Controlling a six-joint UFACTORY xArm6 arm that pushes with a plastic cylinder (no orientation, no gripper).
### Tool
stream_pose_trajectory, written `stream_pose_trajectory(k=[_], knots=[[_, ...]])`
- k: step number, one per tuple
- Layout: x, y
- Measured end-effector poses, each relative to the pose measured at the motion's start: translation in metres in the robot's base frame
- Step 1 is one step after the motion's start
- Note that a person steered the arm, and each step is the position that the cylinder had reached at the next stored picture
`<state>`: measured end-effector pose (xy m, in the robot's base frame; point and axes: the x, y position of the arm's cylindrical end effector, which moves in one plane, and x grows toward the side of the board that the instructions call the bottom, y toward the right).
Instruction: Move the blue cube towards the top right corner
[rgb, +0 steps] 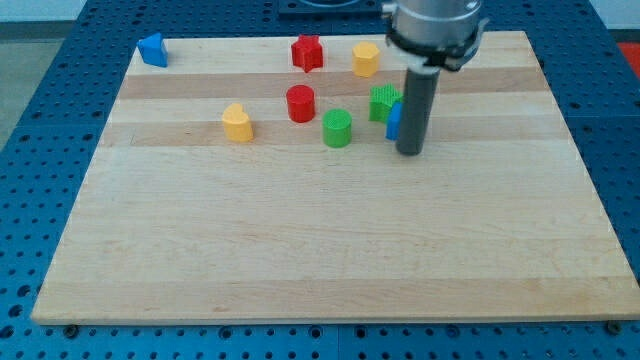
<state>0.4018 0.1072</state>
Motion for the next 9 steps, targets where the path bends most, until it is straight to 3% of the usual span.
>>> stream_pose_trajectory(k=[1,2,4,5,6,7,8,9], knots=[[-0.049,0.053],[-0.066,0.080],[0.018,0.069],[0.019,0.000],[-0.021,-0.022],[-0.081,0.002],[-0.111,0.028],[-0.098,0.024]])
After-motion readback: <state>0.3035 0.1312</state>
